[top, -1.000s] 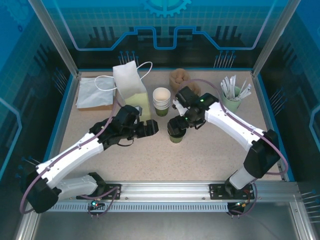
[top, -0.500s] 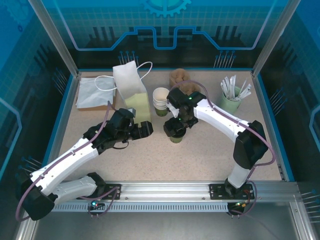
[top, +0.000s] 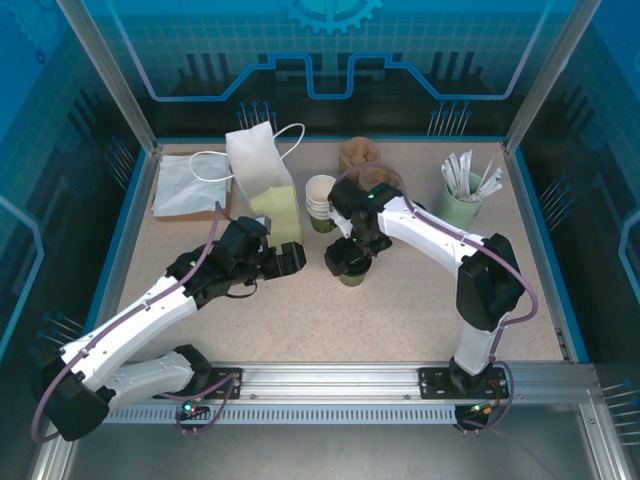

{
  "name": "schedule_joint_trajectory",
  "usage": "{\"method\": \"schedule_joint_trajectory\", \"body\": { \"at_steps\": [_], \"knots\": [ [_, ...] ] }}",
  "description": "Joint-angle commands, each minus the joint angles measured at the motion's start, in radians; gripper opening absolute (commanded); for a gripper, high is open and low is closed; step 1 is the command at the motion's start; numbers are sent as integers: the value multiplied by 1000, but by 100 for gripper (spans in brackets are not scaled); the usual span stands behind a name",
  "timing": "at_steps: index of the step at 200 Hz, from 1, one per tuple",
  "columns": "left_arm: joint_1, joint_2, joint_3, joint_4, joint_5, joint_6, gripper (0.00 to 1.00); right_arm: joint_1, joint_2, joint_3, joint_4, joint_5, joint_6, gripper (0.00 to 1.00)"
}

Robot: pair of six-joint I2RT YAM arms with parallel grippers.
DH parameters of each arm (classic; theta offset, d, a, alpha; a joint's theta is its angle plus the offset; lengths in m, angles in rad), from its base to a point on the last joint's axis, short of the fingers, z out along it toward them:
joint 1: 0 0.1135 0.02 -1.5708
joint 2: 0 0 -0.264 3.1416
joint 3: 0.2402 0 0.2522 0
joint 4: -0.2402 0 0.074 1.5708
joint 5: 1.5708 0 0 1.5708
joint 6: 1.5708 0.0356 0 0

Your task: Pack the takeout coffee

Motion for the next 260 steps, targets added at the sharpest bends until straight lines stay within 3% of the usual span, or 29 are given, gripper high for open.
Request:
{"method": "schedule_joint_trajectory", "body": {
  "at_steps": [1,35,87,129,165,207,260],
  "knots": [
    [10,-6,2,-21,-21,31,95,20,29,20,-25,15,-16,100],
    [11,4,10,-22,-19,34,95,23,43,14,-17,20,-19,100],
    [12,15,16,-22,-19,40,95,18,27,-6,-18,23,-14,90],
    [12,18,14,-26,-19,39,95,-36,-45,-67,-22,17,-7,89],
    [12,26,19,-23,-15,39,95,-164,-150,-171,-19,1,-10,89],
    [14,36,25,-20,-13,40,95,-396,-270,-281,-25,-18,-45,88],
    [14,70,47,-12,-3,46,95,-634,-309,-330,-18,-12,-98,88]
  ]
}}
